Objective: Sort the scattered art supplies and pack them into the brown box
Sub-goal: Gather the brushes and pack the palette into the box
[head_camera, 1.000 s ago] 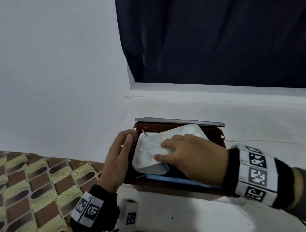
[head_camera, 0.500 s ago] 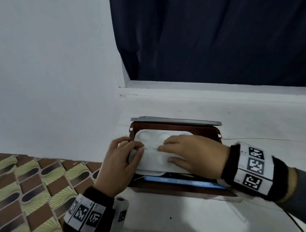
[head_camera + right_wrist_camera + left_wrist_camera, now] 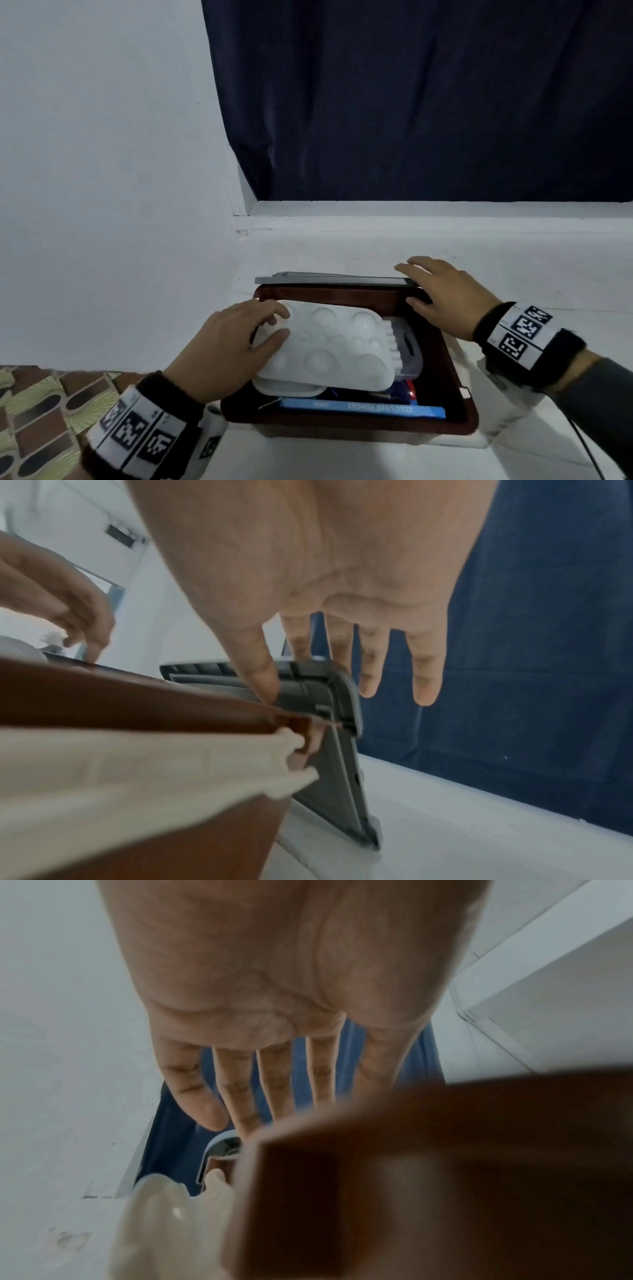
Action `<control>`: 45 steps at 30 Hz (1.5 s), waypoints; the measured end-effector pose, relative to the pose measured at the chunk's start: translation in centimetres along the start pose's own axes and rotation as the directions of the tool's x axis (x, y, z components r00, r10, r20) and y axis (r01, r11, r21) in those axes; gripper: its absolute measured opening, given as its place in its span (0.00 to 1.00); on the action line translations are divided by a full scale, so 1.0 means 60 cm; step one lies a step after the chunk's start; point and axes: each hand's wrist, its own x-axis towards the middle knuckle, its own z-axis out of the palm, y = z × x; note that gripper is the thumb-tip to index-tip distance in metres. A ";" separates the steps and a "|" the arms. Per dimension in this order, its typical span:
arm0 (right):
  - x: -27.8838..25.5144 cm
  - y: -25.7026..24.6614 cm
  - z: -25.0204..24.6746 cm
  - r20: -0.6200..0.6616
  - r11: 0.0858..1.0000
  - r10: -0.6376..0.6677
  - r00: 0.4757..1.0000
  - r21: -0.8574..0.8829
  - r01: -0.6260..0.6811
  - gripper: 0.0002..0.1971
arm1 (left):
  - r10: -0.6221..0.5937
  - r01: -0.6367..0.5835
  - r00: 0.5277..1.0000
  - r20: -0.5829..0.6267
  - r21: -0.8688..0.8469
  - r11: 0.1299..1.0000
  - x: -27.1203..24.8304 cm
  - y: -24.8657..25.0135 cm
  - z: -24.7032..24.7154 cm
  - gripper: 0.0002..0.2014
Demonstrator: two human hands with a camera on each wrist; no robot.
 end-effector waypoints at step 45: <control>-0.141 -0.063 0.051 -0.300 0.817 0.160 0.941 0.575 0.044 0.12 | 0.155 -0.156 0.982 0.112 -0.001 0.988 -0.049 -0.061 -0.023 0.12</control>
